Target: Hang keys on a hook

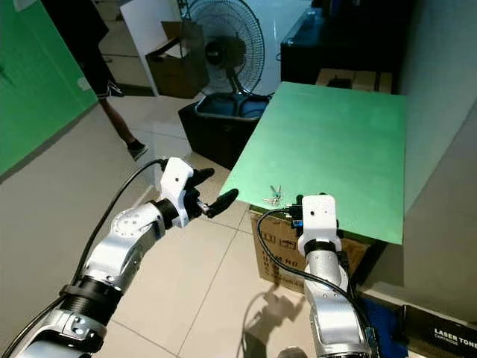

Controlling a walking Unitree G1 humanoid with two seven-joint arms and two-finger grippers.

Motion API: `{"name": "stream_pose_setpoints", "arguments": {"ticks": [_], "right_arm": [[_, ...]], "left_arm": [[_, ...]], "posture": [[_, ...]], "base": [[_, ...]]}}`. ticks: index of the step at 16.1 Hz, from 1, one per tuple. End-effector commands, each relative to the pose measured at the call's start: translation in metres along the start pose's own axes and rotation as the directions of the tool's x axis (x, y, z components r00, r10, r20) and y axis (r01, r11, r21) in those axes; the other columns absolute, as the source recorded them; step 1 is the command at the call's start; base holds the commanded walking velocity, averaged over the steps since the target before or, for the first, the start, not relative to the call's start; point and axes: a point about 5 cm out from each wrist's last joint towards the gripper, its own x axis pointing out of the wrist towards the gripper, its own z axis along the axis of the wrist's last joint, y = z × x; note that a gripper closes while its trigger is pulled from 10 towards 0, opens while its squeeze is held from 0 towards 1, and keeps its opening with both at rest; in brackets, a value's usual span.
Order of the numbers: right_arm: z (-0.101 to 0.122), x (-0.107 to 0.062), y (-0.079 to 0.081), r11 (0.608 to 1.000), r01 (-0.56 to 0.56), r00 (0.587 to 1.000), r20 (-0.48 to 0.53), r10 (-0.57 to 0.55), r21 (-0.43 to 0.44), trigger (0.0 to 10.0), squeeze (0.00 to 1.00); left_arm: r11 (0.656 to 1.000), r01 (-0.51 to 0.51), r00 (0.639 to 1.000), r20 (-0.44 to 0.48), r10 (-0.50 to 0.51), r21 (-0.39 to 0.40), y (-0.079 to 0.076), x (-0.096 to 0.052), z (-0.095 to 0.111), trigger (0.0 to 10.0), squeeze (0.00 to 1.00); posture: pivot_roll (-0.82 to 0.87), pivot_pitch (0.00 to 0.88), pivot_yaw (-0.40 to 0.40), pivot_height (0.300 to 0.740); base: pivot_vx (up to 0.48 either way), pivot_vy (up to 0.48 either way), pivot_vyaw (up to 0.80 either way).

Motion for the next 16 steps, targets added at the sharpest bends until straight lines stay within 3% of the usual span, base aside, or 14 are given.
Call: {"name": "stream_pose_setpoints", "arguments": {"ticks": [1, 5, 12, 14, 16], "right_arm": [[0.002, -0.001, 0.005, 1.0, -0.013, 1.0, -0.002, 0.013, 0.005, 10.0, 0.0], [0.001, 0.001, 0.005, 1.0, -0.01, 1.0, -0.014, 0.01, 0.0, 10.0, 0.0], [0.001, 0.0, 0.008, 1.0, -0.024, 1.0, -0.009, 0.024, -0.006, 10.0, 0.0], [0.0, 0.0, 0.009, 1.0, -0.028, 0.999, -0.018, 0.028, -0.008, 10.0, 0.0], [-0.001, 0.0, 0.009, 0.999, -0.031, 0.999, -0.02, 0.031, -0.008, 10.0, 0.0]], "left_arm": [[1.0, 0.0, 1.0, -0.009, 0.0, 0.023, 0.001, 0.002, 0.001, 10.0, 0.0], [0.997, 0.052, 0.999, 0.005, -0.053, 0.052, -0.008, 0.008, 0.004, 10.0, 0.0], [0.994, 0.08, 0.997, 0.014, -0.081, 0.076, -0.01, 0.008, 0.005, 10.0, 0.0], [0.996, 0.079, 0.997, 0.019, -0.08, 0.048, -0.01, 0.008, 0.004, 10.0, 0.0], [0.996, 0.073, 0.997, 0.01, -0.073, 0.049, -0.01, 0.008, 0.004, 10.0, 0.0]], "posture": [[-0.26, 0.0, 0.205, 0.74], [-0.26, 0.0, 0.211, 0.74], [-0.27, 0.0, 0.218, 0.74], [-0.27, 0.0, 0.217, 0.74], [-0.26, 0.0, 0.215, 0.74]], "base": [[0.0, 0.0, 0.0], [0.0, 0.0, 0.0], [0.429, 0.0, 0.0], [0.454, 0.0, 0.0], [0.0, 0.0, 0.0]]}}
